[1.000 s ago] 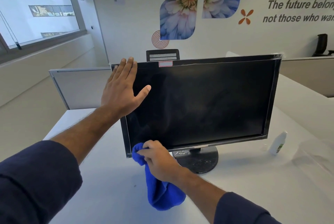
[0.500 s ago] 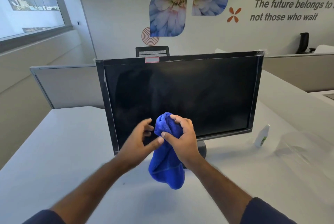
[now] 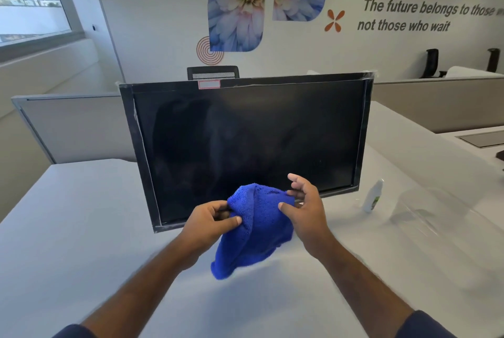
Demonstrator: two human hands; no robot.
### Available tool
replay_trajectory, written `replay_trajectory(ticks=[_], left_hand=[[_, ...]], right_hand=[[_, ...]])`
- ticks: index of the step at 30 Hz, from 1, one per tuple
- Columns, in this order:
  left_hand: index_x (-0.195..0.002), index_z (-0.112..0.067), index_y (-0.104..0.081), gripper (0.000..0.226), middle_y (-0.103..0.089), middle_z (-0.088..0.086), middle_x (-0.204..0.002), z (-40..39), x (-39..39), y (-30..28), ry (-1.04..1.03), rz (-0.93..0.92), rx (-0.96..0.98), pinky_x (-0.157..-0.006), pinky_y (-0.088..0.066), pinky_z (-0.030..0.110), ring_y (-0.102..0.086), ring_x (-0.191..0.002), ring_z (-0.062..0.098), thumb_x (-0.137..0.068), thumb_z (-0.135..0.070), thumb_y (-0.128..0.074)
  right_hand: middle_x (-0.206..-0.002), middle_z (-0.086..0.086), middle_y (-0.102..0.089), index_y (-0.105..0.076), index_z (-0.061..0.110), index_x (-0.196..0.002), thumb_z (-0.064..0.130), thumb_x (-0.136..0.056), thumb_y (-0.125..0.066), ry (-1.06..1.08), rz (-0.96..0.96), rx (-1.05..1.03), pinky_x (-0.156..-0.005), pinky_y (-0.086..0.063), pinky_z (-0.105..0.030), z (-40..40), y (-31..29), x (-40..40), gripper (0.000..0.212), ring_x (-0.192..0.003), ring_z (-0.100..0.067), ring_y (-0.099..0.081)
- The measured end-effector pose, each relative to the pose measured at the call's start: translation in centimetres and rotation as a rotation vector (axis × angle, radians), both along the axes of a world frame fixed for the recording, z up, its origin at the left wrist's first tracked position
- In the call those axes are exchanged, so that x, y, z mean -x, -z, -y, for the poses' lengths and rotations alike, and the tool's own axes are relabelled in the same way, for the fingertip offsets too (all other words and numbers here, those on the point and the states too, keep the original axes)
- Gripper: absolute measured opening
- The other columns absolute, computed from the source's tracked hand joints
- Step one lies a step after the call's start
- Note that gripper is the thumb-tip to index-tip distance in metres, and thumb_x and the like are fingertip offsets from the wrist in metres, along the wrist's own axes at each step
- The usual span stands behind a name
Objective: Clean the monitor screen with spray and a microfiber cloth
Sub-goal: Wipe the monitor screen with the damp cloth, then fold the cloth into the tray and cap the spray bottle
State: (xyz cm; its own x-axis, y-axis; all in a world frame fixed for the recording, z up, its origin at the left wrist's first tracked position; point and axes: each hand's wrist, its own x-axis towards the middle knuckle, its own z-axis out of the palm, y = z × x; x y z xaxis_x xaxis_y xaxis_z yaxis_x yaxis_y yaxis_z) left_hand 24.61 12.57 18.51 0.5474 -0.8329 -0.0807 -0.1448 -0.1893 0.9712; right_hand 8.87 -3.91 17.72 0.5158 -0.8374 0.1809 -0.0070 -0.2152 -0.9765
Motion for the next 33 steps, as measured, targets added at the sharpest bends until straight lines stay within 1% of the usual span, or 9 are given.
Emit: replay_trajectory(ticks=[6, 12, 15, 17, 20, 23, 26, 30, 33], left_hand=[[-0.108, -0.014, -0.070, 0.020, -0.074, 0.011, -0.105, 1.2, 1.4, -1.5, -0.076, -0.240, 0.068, -0.087, -0.056, 0.041, -0.070, -0.093, 0.027, -0.092, -0.005, -0.063], [-0.125, -0.007, -0.060, 0.036, -0.068, 0.017, -0.116, 3.6, 3.9, -2.8, -0.040, -0.519, 0.211, -0.093, -0.050, 0.044, -0.064, -0.099, 0.030, -0.094, 0.002, -0.045], [-0.126, -0.009, -0.061, 0.044, -0.068, 0.018, -0.113, 4.9, 5.6, -2.9, 0.028, -0.656, 0.272, -0.085, -0.054, 0.041, -0.065, -0.095, 0.029, -0.088, 0.000, -0.042], [-0.126, -0.009, -0.063, 0.048, -0.071, 0.015, -0.102, 5.9, 6.6, -2.7, 0.068, -0.740, 0.294, -0.074, -0.057, 0.035, -0.069, -0.083, 0.024, -0.084, 0.000, -0.042], [-0.122, -0.008, -0.065, 0.049, -0.070, 0.009, -0.082, 7.2, 8.0, -2.0, 0.082, -0.833, 0.301, -0.060, -0.056, 0.028, -0.067, -0.063, 0.018, -0.080, 0.001, -0.041], [-0.116, -0.009, -0.068, 0.043, -0.070, 0.012, -0.086, 8.0, 9.1, -0.9, 0.017, -0.802, 0.227, -0.064, -0.057, 0.032, -0.068, -0.069, 0.020, -0.085, 0.000, -0.040], [-0.111, -0.009, -0.072, 0.035, -0.072, 0.018, -0.103, 8.5, 9.7, 0.6, -0.115, -0.607, 0.049, -0.086, -0.057, 0.043, -0.067, -0.090, 0.027, -0.090, -0.004, -0.044], [-0.083, -0.009, -0.062, 0.019, -0.056, 0.010, -0.082, 9.5, 11.5, 2.1, -0.252, -0.157, -0.211, -0.065, -0.040, 0.031, -0.046, -0.073, 0.024, -0.087, 0.001, -0.046], [-0.093, -0.014, -0.062, 0.006, -0.067, 0.001, -0.094, 10.7, 13.6, 2.1, -0.424, -0.048, -0.184, -0.074, -0.049, 0.033, -0.060, -0.082, 0.021, -0.088, -0.011, -0.063]], right_hand=[[-0.121, 0.000, -0.053, -0.045, 0.028, -0.138, -0.007, -0.081, -0.072, -0.042, -0.047, -0.213, -0.062, -0.053, -0.014, 2.8, 0.4, 2.4, 0.072, -0.100, -0.013, -0.063], [-0.113, -0.018, -0.067, -0.059, 0.010, -0.122, 0.028, -0.091, -0.066, -0.217, -0.007, -0.691, -0.086, -0.050, -0.040, 4.8, 1.6, 4.7, 0.037, -0.098, -0.028, -0.065], [-0.122, -0.007, -0.069, -0.063, 0.019, -0.123, 0.060, -0.094, -0.048, -0.379, -0.118, -0.746, -0.103, -0.045, -0.046, 5.2, 2.9, 5.9, 0.052, -0.116, -0.027, -0.062], [-0.134, -0.008, -0.063, -0.059, 0.022, -0.135, 0.067, -0.095, -0.037, -0.527, -0.039, -0.812, -0.112, -0.037, -0.052, 5.4, 3.7, 6.7, 0.063, -0.126, -0.029, -0.056], [-0.137, -0.017, -0.058, -0.059, 0.013, -0.136, 0.070, -0.090, -0.046, -0.547, 0.136, -1.049, -0.113, -0.036, -0.051, 5.6, 4.2, 8.3, 0.074, -0.123, -0.033, -0.056], [-0.119, -0.017, -0.068, -0.069, 0.007, -0.123, 0.052, -0.083, -0.071, -0.479, 0.203, -1.075, -0.098, -0.051, -0.045, 6.6, 4.3, 9.8, 0.060, -0.107, -0.032, -0.065], [-0.116, -0.018, -0.071, -0.069, 0.004, -0.118, 0.024, -0.082, -0.075, -0.369, 0.179, -0.951, -0.089, -0.055, -0.041, 8.2, 4.3, 11.1, 0.042, -0.103, -0.030, -0.069], [-0.113, -0.013, -0.073, -0.068, 0.009, -0.116, 0.015, -0.094, -0.062, -0.337, 0.045, -0.725, -0.085, -0.057, -0.035, 9.1, 3.5, 12.2, 0.023, -0.103, -0.027, -0.070], [-0.107, -0.013, -0.074, -0.070, 0.011, -0.111, 0.013, -0.094, -0.064, -0.347, -0.074, -0.559, -0.087, -0.058, -0.036, 8.9, 3.0, 12.6, 0.019, -0.099, -0.027, -0.070]])
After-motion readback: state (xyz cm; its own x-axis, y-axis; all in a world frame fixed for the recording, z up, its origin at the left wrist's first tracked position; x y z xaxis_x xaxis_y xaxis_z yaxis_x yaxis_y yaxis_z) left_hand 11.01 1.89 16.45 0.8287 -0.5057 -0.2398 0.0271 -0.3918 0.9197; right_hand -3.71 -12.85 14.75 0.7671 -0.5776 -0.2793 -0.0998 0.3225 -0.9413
